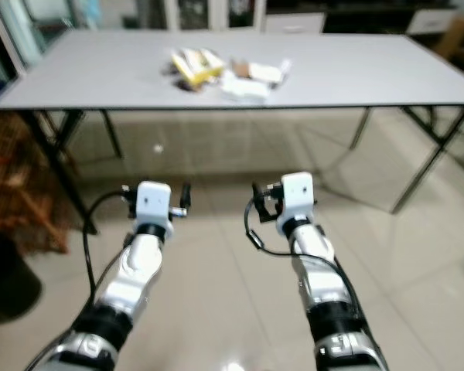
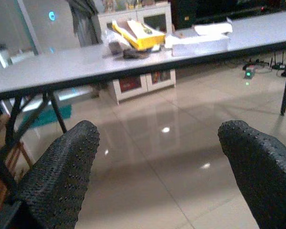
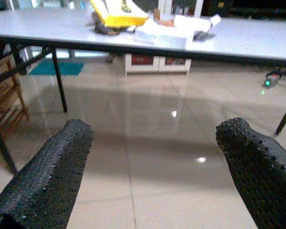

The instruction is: Picking trash to rubbish bin

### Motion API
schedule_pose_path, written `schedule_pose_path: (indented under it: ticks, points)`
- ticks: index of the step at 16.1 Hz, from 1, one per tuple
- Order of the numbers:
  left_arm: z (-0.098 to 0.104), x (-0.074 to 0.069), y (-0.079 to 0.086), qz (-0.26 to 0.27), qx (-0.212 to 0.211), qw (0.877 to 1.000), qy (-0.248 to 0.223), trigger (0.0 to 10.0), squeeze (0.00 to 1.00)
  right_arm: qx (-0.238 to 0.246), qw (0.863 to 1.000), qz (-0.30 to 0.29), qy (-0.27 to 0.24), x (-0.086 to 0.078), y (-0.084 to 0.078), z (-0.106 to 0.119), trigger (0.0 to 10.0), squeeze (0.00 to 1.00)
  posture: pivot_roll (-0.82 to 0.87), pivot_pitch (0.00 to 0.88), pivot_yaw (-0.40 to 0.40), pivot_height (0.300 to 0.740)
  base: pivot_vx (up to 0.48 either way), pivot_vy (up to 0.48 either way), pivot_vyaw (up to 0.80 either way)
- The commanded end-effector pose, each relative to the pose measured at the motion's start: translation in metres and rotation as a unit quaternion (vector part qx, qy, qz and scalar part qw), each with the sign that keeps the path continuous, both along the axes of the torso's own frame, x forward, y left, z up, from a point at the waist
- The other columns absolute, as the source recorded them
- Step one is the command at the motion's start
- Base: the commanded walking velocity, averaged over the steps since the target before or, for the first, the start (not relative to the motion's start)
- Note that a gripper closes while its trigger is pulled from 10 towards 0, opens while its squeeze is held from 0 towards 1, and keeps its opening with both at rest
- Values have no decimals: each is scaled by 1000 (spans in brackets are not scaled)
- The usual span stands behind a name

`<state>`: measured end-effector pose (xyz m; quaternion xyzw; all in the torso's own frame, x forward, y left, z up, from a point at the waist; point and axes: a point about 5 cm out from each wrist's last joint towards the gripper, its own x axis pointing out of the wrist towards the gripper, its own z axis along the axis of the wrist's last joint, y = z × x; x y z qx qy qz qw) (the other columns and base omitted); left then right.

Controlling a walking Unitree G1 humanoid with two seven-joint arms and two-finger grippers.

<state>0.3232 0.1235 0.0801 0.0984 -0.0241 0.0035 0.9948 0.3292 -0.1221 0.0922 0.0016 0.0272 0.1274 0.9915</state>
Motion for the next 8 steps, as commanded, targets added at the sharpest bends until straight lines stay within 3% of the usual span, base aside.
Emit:
schedule_pose_path:
  ticks: [1,6,8]
  points:
    - [2,2,2,7,3,1000,-1,10000,0,2,1000,6,-3,1,5,3,10000,0,24,37,-9,740,0,-270,0]
    - [1,2,5,17,-9,1000,7,10000,0,2,1000,9,-2,0,5,3,10000,0,25,39,-10,740,0,0,0]
    - [0,2,7,22,-8,1000,10,10000,0,-4,1000,15,-3,-1,6,2,10000,0,23,35,-8,740,291,0,0]
